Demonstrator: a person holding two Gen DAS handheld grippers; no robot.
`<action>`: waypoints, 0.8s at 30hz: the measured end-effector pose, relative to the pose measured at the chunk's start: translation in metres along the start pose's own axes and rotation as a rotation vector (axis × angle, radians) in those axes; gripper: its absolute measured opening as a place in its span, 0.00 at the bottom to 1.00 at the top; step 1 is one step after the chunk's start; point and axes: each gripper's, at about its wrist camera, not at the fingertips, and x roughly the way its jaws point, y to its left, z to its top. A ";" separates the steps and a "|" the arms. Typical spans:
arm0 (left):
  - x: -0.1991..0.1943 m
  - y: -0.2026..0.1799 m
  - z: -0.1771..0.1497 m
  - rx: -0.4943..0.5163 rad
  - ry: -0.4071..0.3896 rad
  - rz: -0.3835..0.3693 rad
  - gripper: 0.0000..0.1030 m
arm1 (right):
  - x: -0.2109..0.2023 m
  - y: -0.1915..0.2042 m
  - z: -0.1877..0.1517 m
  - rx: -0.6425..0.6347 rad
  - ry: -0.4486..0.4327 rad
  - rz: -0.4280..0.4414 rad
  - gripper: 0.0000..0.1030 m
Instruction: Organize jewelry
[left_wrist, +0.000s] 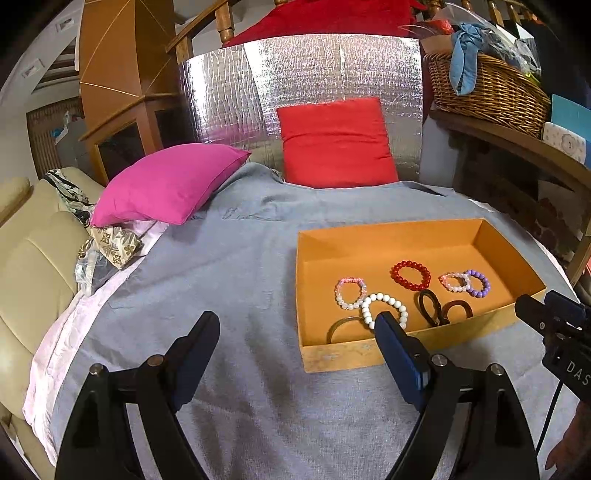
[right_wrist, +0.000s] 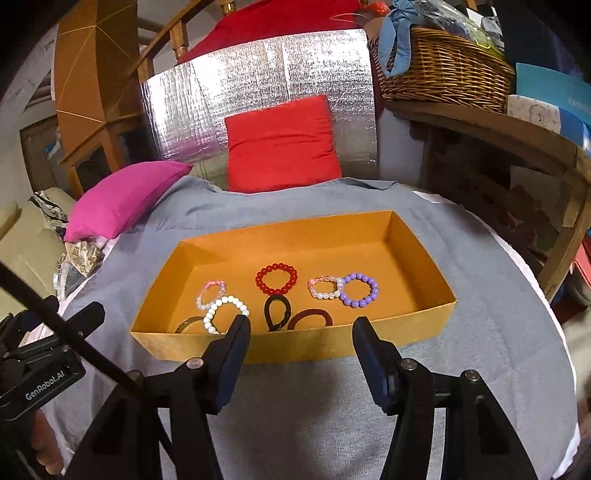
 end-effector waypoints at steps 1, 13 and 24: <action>0.000 0.000 0.000 0.001 0.000 -0.001 0.84 | 0.000 0.000 0.000 -0.001 0.000 0.000 0.60; -0.001 -0.002 -0.001 0.006 0.004 -0.003 0.84 | 0.000 0.000 0.000 -0.008 0.000 0.005 0.60; -0.001 -0.002 0.000 0.007 0.003 -0.004 0.84 | 0.001 0.000 0.000 -0.009 0.000 0.005 0.60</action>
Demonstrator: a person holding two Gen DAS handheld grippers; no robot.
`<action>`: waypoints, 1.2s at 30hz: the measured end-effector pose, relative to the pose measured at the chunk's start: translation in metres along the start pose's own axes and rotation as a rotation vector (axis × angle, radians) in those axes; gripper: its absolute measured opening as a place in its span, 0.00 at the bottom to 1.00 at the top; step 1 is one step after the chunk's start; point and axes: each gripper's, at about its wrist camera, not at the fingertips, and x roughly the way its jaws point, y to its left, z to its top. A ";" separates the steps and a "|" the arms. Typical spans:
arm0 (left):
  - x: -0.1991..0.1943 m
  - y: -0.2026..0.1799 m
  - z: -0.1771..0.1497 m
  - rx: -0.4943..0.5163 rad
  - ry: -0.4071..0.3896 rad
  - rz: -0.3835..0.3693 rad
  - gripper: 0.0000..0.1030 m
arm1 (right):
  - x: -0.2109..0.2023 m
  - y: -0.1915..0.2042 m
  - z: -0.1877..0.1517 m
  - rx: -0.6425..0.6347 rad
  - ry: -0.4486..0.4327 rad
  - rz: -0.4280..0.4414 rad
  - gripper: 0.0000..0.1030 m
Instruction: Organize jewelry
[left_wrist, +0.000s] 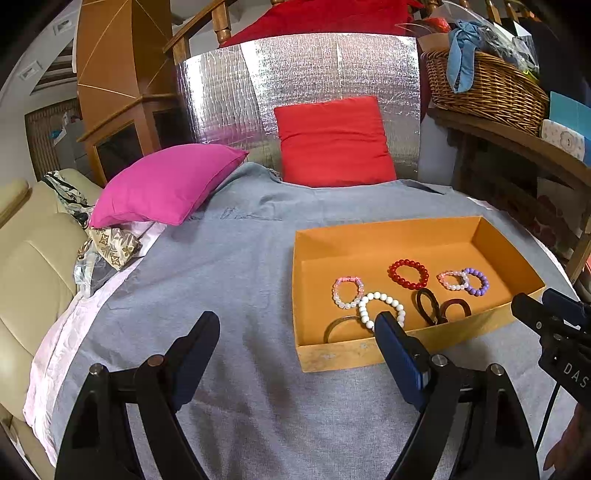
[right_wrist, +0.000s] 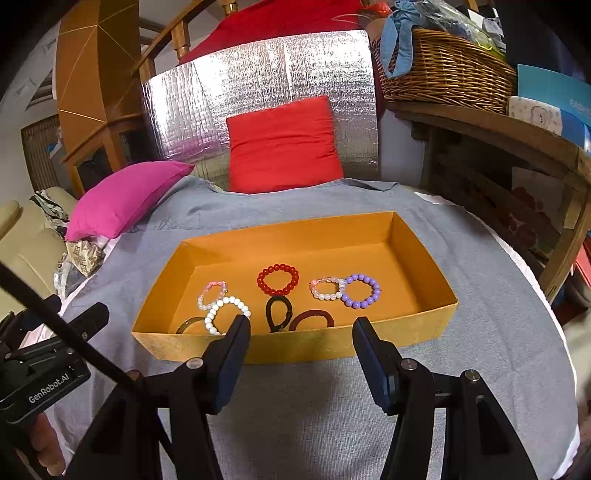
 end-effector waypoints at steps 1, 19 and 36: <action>0.000 0.000 0.000 0.000 0.000 0.001 0.84 | 0.000 0.000 0.000 0.001 0.000 0.000 0.60; 0.000 -0.003 0.001 0.011 -0.002 0.008 0.84 | 0.002 -0.001 0.000 -0.001 0.000 -0.001 0.60; -0.004 -0.007 0.003 0.013 -0.011 -0.005 0.84 | 0.002 -0.003 0.001 0.004 -0.010 -0.009 0.60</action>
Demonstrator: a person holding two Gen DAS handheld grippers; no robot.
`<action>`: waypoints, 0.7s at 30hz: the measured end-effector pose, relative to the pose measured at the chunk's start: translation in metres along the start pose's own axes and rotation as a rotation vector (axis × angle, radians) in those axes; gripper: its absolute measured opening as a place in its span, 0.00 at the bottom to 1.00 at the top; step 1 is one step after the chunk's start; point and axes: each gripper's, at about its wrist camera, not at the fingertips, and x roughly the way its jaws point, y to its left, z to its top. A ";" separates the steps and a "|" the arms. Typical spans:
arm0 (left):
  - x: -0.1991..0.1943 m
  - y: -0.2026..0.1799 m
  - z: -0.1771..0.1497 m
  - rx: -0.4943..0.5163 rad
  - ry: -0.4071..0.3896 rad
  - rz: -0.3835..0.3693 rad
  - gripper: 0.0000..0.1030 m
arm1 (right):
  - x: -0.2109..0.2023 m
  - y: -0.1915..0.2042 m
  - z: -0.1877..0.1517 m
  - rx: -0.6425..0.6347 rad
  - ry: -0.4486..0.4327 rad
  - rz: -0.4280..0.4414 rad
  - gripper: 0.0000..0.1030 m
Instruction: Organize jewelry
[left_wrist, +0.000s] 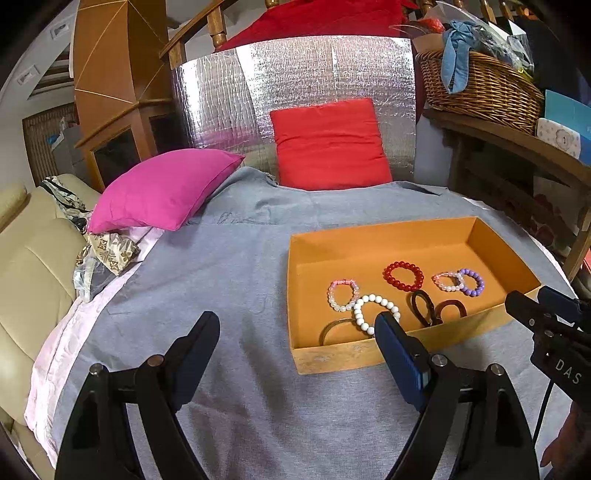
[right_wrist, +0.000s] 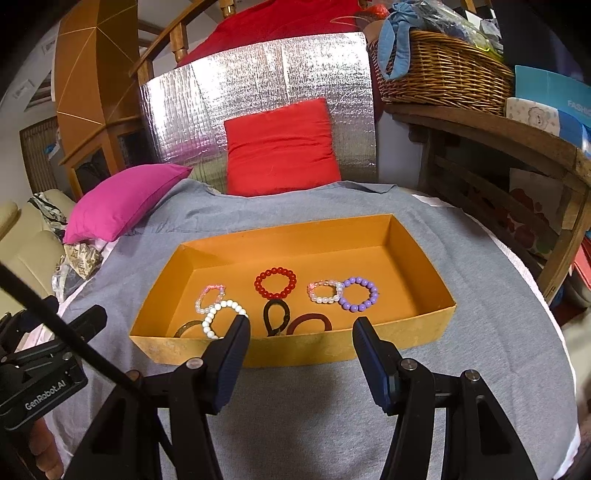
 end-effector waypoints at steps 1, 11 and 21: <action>0.000 0.000 0.000 0.000 -0.001 0.000 0.84 | 0.000 0.000 0.000 0.000 0.001 0.000 0.60; 0.001 0.000 0.000 -0.002 0.005 0.006 0.84 | 0.001 -0.001 0.000 -0.002 0.004 0.002 0.60; 0.002 -0.001 0.000 -0.004 0.007 0.006 0.84 | 0.002 -0.001 0.001 -0.004 0.006 0.002 0.60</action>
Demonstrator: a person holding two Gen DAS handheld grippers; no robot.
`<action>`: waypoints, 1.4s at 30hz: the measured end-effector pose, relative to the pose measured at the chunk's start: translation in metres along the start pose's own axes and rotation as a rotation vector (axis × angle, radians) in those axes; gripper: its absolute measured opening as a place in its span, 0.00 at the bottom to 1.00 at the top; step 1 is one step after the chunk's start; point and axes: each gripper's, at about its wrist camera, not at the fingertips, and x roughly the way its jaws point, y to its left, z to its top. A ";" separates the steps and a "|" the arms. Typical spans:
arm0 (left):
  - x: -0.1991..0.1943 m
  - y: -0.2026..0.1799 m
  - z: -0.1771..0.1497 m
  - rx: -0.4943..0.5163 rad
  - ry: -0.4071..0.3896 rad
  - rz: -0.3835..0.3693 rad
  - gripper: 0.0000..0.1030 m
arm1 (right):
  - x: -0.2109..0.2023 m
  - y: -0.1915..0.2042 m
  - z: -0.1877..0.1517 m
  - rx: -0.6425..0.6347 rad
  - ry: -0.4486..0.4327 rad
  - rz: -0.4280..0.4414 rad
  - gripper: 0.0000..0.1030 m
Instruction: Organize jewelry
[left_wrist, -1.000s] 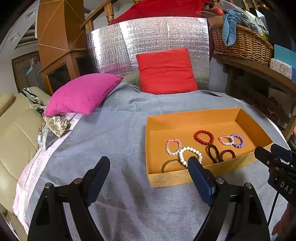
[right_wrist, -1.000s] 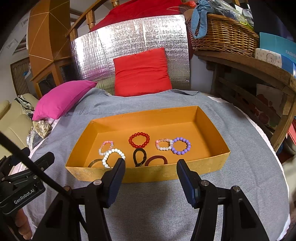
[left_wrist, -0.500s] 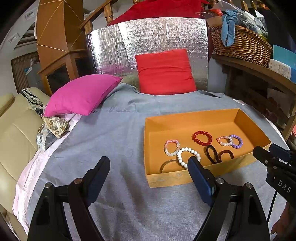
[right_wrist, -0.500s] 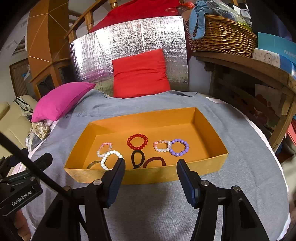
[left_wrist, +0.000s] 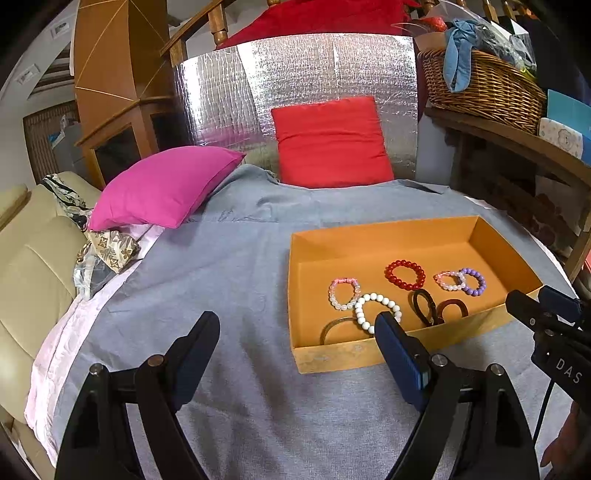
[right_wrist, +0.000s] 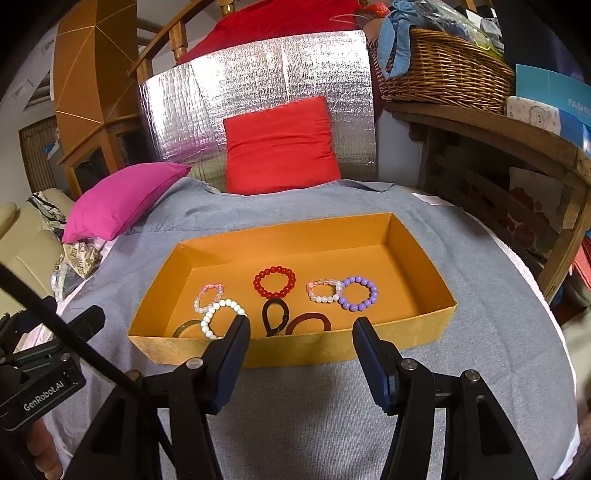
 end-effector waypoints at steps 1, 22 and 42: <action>0.000 -0.001 0.000 0.000 0.000 0.002 0.84 | 0.000 0.000 0.000 0.000 0.002 -0.001 0.60; 0.015 -0.014 0.004 0.003 0.026 -0.011 0.84 | 0.011 -0.012 0.004 0.012 0.018 -0.030 0.60; 0.024 -0.014 0.007 0.003 0.022 -0.015 0.84 | 0.027 -0.006 0.008 0.010 0.035 -0.043 0.60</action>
